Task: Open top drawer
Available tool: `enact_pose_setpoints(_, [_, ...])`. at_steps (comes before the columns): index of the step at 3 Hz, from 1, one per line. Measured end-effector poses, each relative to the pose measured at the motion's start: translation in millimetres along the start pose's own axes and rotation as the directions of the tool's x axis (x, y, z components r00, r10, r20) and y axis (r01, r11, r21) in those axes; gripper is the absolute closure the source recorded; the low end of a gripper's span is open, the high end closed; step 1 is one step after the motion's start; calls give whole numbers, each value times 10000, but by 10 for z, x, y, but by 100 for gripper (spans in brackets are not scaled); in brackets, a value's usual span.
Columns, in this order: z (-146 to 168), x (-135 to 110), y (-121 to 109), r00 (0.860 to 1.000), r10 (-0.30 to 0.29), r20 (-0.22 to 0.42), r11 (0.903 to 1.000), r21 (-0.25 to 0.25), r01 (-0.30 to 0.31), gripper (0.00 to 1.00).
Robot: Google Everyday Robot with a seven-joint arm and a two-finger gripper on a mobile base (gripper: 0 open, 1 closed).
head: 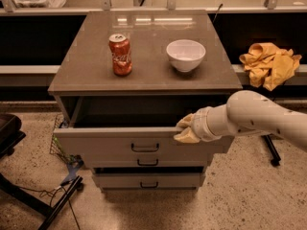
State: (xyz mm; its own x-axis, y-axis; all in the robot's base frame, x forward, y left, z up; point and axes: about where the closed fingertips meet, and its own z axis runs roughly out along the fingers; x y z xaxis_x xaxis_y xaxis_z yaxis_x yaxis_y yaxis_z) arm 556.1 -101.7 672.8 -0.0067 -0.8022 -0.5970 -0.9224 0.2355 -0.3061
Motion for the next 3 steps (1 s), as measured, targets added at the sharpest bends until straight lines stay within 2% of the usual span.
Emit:
enact_pose_setpoints(1, [-142, 70, 213, 9995, 313, -65, 9995, -31, -313, 100])
enact_pose_setpoints(2, [-136, 69, 201, 9995, 313, -65, 9995, -31, -313, 100])
enact_pose_setpoints(3, [-271, 120, 379, 9985, 541, -97, 9985, -79, -541, 100])
